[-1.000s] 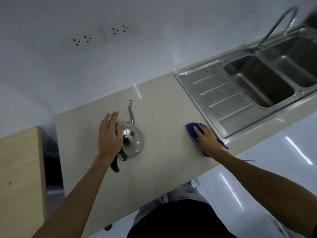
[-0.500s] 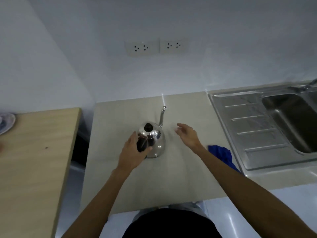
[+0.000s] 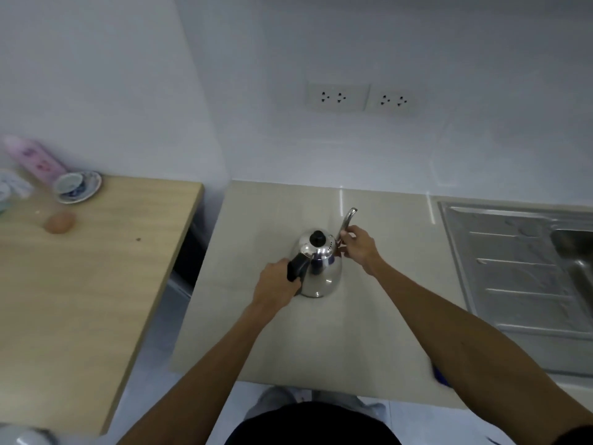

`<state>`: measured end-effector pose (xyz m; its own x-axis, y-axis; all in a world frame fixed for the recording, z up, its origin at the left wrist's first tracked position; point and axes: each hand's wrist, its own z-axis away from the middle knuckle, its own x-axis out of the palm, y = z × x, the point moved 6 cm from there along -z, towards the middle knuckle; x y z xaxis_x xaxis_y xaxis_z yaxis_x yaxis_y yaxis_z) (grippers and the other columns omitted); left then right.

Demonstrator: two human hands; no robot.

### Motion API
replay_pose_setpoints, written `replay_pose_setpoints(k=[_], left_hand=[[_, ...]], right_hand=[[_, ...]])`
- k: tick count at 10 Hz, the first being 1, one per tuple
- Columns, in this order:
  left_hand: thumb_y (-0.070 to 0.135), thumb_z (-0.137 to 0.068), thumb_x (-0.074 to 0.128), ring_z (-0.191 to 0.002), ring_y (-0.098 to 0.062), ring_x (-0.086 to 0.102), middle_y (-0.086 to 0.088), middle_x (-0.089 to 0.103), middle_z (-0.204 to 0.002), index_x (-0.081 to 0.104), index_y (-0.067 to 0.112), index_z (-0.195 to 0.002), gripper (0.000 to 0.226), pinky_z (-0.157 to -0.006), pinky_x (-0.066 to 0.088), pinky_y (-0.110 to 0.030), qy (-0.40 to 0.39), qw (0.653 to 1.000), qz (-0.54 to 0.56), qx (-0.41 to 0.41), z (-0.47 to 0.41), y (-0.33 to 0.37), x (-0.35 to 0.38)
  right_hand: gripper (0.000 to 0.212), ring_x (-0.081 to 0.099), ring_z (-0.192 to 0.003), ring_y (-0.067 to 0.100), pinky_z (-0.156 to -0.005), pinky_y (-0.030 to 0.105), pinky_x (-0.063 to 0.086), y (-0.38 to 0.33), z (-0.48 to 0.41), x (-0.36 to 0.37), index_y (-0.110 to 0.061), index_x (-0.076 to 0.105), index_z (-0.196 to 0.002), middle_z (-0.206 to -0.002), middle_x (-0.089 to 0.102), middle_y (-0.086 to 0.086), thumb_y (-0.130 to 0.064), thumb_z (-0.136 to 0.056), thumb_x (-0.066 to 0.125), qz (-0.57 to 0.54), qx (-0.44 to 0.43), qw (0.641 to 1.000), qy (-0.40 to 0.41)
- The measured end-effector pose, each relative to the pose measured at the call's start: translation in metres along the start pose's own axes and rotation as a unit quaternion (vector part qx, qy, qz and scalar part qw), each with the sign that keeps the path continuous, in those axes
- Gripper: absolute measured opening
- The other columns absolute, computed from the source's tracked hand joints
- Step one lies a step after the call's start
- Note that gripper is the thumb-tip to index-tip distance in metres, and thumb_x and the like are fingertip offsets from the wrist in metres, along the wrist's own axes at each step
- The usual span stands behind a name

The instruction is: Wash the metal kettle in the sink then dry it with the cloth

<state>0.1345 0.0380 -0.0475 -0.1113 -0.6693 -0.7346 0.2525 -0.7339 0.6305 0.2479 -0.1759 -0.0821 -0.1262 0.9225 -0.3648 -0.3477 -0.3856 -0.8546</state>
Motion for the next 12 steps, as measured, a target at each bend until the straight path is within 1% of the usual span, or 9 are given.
replay_pose_setpoints(k=[3, 4, 5, 7, 8, 9, 10, 11, 12], left_hand=[[0.011, -0.082, 0.062, -0.080, -0.032, 0.066, -0.014, 0.070, -0.089, 0.061, 0.007, -0.094, 0.013, -0.070, 0.055, -0.038, -0.011, 1.000, -0.026, 0.011, -0.015, -0.035, -0.047], [0.005, -0.082, 0.059, -0.082, -0.029, 0.065, -0.015, 0.070, -0.092, 0.062, 0.006, -0.096, 0.014, -0.068, 0.050, -0.035, -0.006, 0.999, -0.031, 0.026, -0.019, -0.045, -0.065], [0.000, -0.083, 0.057, -0.082, -0.029, 0.064, -0.016, 0.070, -0.092, 0.062, 0.005, -0.095, 0.015, -0.069, 0.042, -0.030, 0.012, 0.999, -0.039, 0.034, -0.025, -0.056, -0.079], [-0.004, -0.081, 0.061, -0.083, -0.026, 0.062, -0.006, 0.063, -0.085, 0.061, 0.005, -0.095, 0.017, -0.070, 0.041, -0.027, 0.017, 0.998, -0.030, 0.047, -0.033, -0.071, -0.097], [-0.002, -0.081, 0.066, -0.087, -0.026, 0.062, -0.006, 0.064, -0.089, 0.060, 0.007, -0.098, 0.019, -0.074, 0.043, -0.028, 0.006, 0.998, -0.027, 0.050, -0.035, -0.072, -0.100], [0.001, -0.083, 0.067, -0.091, -0.027, 0.063, -0.008, 0.065, -0.093, 0.060, 0.007, -0.101, 0.021, -0.077, 0.045, -0.029, -0.007, 0.998, -0.030, 0.052, -0.036, -0.074, -0.097], [0.008, -0.083, 0.070, -0.094, -0.027, 0.064, -0.008, 0.067, -0.098, 0.060, 0.010, -0.103, 0.022, -0.080, 0.048, -0.031, -0.018, 0.998, -0.039, 0.044, -0.036, -0.077, -0.097], [0.023, -0.080, 0.077, -0.102, -0.026, 0.064, -0.004, 0.066, -0.105, 0.059, 0.015, -0.110, 0.036, -0.088, 0.051, -0.035, -0.035, 0.996, -0.057, 0.053, -0.034, -0.071, -0.096], [0.039, -0.078, 0.079, -0.129, -0.027, 0.051, -0.008, 0.055, -0.138, 0.045, 0.012, -0.140, 0.076, -0.108, 0.041, -0.040, -0.040, 0.996, -0.059, 0.047, -0.025, -0.061, -0.097]], right_hand=[[0.021, 0.070, -0.070, 0.024, -0.072, 0.038, 0.057, -0.014, 0.013, 0.017, -0.008, 0.064, -0.093, -0.078, 0.073, 0.010, -0.026, -0.097, 0.055, 0.170, -0.118, 0.978, 0.000], [0.017, 0.060, -0.059, 0.017, -0.060, 0.022, 0.039, -0.021, 0.028, 0.028, -0.007, 0.064, -0.087, -0.066, 0.066, 0.002, -0.020, -0.095, 0.058, 0.204, -0.157, 0.966, 0.000], [0.014, 0.051, -0.052, 0.012, -0.055, 0.021, 0.030, -0.025, 0.038, 0.040, -0.007, 0.063, -0.084, -0.057, 0.056, 0.001, -0.017, -0.093, 0.060, 0.210, -0.171, 0.963, 0.010], [0.012, 0.058, -0.055, 0.017, -0.056, 0.026, 0.041, -0.029, 0.043, 0.061, -0.012, 0.063, -0.082, -0.059, 0.062, 0.004, -0.020, -0.091, 0.061, 0.180, -0.179, 0.967, 0.020], [0.011, 0.062, -0.061, 0.018, -0.062, 0.026, 0.046, -0.030, 0.043, 0.063, -0.012, 0.065, -0.083, -0.067, 0.069, 0.004, -0.021, -0.089, 0.062, 0.174, -0.168, 0.970, 0.025], [0.012, 0.064, -0.068, 0.013, -0.061, 0.006, 0.040, -0.030, 0.043, 0.061, -0.010, 0.068, -0.087, -0.076, 0.073, 0.003, -0.021, -0.088, 0.064, 0.172, -0.157, 0.972, 0.025], [0.014, 0.066, -0.073, 0.010, -0.067, 0.000, 0.040, -0.033, 0.045, 0.059, -0.011, 0.071, -0.091, -0.085, 0.076, 0.003, -0.023, -0.088, 0.066, 0.168, -0.145, 0.975, 0.005], [0.030, 0.070, -0.092, 0.014, -0.084, 0.019, 0.050, -0.028, 0.044, 0.056, -0.014, 0.068, -0.108, -0.104, 0.073, 0.005, -0.036, -0.088, 0.068, 0.179, -0.123, 0.975, -0.056], [0.059, 0.060, -0.118, 0.025, -0.097, 0.030, 0.046, -0.017, 0.045, 0.042, -0.013, 0.056, -0.131, -0.128, 0.064, 0.011, -0.052, -0.087, 0.064, 0.259, -0.093, 0.955, -0.109]])
